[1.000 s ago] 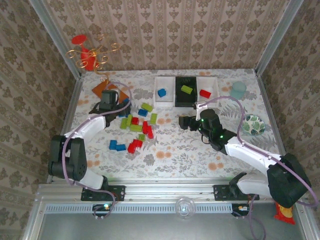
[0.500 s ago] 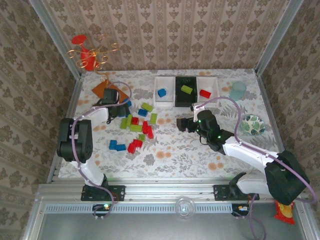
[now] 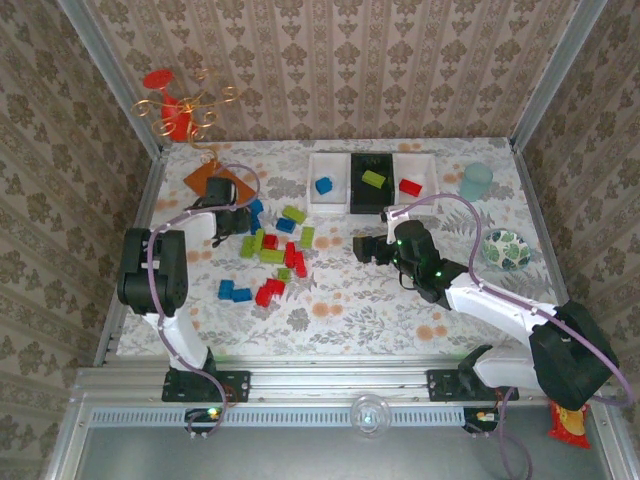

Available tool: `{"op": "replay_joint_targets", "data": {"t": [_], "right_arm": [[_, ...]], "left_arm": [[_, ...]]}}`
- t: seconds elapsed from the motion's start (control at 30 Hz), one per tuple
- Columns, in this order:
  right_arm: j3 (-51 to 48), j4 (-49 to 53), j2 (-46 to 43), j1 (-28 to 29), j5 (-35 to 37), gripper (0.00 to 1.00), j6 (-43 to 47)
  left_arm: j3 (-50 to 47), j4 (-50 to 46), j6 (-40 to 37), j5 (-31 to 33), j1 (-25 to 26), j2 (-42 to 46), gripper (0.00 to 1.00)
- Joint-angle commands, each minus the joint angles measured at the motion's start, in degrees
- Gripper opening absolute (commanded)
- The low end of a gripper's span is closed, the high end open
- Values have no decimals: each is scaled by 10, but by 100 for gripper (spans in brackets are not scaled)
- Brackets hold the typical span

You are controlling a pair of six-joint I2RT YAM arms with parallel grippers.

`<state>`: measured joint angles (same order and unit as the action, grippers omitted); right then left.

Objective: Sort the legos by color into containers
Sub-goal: Pick up the lego from the middle-left of the table, then place the lego in the container.

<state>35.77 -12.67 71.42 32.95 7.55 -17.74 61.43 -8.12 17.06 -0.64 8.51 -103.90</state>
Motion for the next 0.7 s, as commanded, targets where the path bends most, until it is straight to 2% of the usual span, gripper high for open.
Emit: {"op": "replay_joint_targets", "data": {"t": [0.0, 0.2, 0.37, 0.5, 0.67], "right_arm": [[13, 1, 1, 4, 9, 93, 9], [17, 3, 12, 5, 5, 93, 8], [16, -1, 18, 5, 7, 93, 7], [17, -1, 22, 5, 7, 93, 5], [15, 0, 17, 5, 11, 93, 5]], "left_arm": [[-7, 12, 7, 0, -5, 10, 35], [-46, 39, 14, 19, -3, 85, 29], [-67, 93, 26, 14, 55, 161, 29], [-19, 110, 23, 19, 122, 137, 30], [82, 107, -4, 25, 196, 53, 30]]}}
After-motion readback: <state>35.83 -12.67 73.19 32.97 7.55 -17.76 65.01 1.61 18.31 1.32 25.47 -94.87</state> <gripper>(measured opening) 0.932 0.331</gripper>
